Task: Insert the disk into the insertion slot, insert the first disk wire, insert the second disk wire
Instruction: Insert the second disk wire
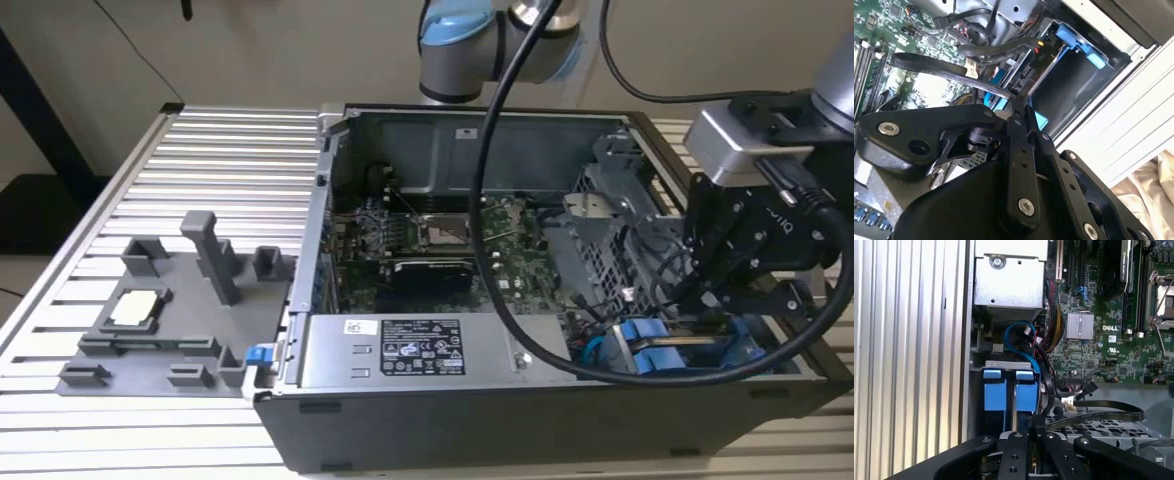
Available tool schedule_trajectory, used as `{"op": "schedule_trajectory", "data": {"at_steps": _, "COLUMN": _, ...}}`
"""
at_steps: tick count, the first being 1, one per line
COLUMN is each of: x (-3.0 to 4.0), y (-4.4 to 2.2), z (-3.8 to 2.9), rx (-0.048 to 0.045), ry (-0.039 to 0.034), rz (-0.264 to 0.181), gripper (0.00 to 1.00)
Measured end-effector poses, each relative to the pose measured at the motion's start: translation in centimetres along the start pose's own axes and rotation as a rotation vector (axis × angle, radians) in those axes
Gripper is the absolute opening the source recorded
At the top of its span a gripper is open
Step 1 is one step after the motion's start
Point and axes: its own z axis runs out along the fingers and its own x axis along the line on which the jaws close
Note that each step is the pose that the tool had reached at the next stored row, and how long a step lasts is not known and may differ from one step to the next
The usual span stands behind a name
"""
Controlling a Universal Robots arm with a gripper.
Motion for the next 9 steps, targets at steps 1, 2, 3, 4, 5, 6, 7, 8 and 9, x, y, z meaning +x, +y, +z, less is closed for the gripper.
{"op": "schedule_trajectory", "data": {"at_steps": 1, "x": 0.06, "y": 0.0, "z": 0.04, "rx": 0.0005, "ry": -0.0134, "rz": -0.001, "gripper": 0.16}}
{"op": "schedule_trajectory", "data": {"at_steps": 2, "x": 0.15, "y": -0.01, "z": 0.07, "rx": 0.001, "ry": -0.0251, "rz": -0.001, "gripper": 0.16}}
{"op": "schedule_trajectory", "data": {"at_steps": 3, "x": 0.28, "y": -0.03, "z": 0.15, "rx": 0.0013, "ry": -0.0338, "rz": -0.001, "gripper": 0.16}}
{"op": "schedule_trajectory", "data": {"at_steps": 4, "x": 0.46, "y": -0.11, "z": 0.19, "rx": 0.0014, "ry": -0.0359, "rz": -0.001, "gripper": 0.16}}
{"op": "schedule_trajectory", "data": {"at_steps": 5, "x": 0.67, "y": -0.24, "z": 0.24, "rx": 0.0014, "ry": -0.0361, "rz": -0.001, "gripper": 0.16}}
{"op": "schedule_trajectory", "data": {"at_steps": 6, "x": 0.84, "y": -0.36, "z": 0.29, "rx": 0.0015, "ry": -0.0364, "rz": -0.001, "gripper": 0.16}}
{"op": "schedule_trajectory", "data": {"at_steps": 7, "x": 1.0, "y": -0.51, "z": 0.34, "rx": 0.0015, "ry": -0.037, "rz": -0.001, "gripper": 0.16}}
{"op": "schedule_trajectory", "data": {"at_steps": 8, "x": 1.12, "y": -0.65, "z": 0.4, "rx": 0.0013, "ry": -0.0377, "rz": -0.001, "gripper": 0.16}}
{"op": "schedule_trajectory", "data": {"at_steps": 9, "x": 1.18, "y": -0.76, "z": 0.48, "rx": 0.0013, "ry": -0.0384, "rz": -0.001, "gripper": 0.16}}
